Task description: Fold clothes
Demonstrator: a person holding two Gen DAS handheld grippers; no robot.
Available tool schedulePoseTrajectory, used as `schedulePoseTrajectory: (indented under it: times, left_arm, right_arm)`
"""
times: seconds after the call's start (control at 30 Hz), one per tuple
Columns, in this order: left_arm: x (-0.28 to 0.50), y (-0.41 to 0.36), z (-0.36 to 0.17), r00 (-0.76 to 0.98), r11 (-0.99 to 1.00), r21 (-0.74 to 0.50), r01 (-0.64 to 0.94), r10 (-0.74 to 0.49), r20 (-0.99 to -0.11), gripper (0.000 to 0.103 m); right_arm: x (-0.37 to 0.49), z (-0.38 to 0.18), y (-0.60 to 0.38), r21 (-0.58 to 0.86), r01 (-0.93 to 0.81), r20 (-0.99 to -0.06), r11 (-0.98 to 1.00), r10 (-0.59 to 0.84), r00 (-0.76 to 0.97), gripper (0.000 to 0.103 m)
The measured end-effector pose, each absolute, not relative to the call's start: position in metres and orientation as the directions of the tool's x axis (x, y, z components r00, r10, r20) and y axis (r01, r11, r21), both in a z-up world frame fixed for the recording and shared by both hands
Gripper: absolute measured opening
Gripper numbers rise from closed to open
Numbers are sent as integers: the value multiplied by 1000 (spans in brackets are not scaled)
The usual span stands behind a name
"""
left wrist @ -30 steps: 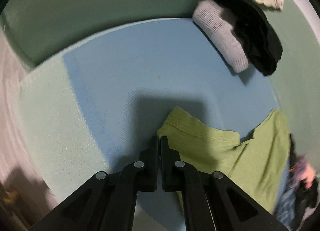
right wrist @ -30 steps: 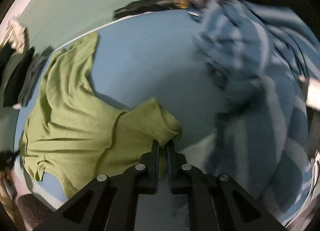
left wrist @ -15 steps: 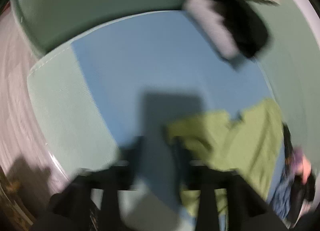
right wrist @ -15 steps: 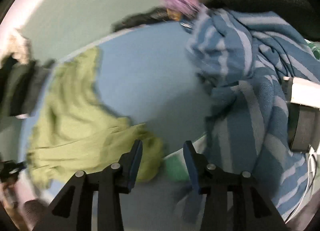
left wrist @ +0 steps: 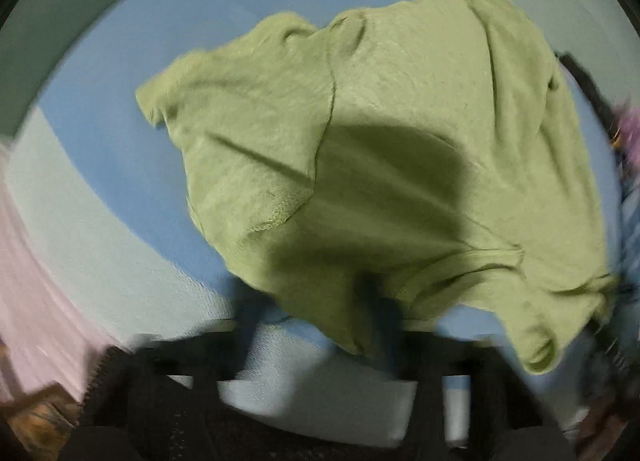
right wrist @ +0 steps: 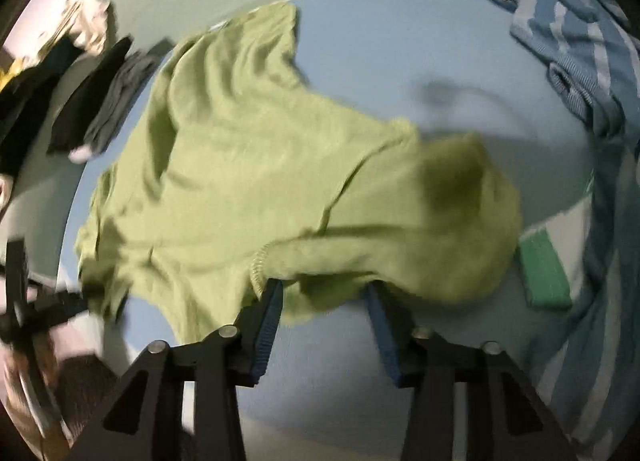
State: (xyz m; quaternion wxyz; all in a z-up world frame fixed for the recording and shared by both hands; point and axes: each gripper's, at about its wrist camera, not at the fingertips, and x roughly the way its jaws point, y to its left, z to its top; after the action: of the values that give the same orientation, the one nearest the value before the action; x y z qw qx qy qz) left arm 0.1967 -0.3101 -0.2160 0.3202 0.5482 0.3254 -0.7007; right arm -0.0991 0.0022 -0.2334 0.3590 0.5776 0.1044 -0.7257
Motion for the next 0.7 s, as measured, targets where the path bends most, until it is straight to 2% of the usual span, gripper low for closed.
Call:
schedulePoseTrajectory:
  times: [0.03,0.3,0.4,0.53,0.6,0.63,0.67,0.7]
  left_arm:
    - [196,-307,-218,-198,-601,-115,791,-73,-977,3]
    - [257,-311,-207,-172,-614,-158,774,36,-984,3]
    - [272,-309,-213,-148,-613,-162,773,75,-986,3]
    - [273,-303,-219,-115,-623,-121,773,50,-992,3]
    - [272,-303,-217,-116,-624,-113,773,37,-993,3]
    - [271,-303,-216,-118,-620,-112,777,31,-992,3]
    - [271,-305,-217,-119,-611,-113,783,32,-992,5]
    - [271,-306,-218,-105,-603,-112,790,48,-993,6]
  right_arm:
    - [-104,-238,-2,232,631,-926,-740,-367,-91,1]
    - [-116,-194,104,295,546,-901,-784,-419,-115,2]
    - [-106,-213,116,254,561,-929,-788,-360,-85,0]
    - [-92,-228,123,214,594,-950,-775,-308,-60,0]
    - [-93,-216,121,272,604,-928,-749,-371,-42,4]
    - [-93,-209,117,260,630,-922,-731,-382,-63,11]
    - [-93,-203,112,248,654,-918,-715,-389,-77,30]
    - [-94,-200,106,255,664,-913,-703,-401,-74,43]
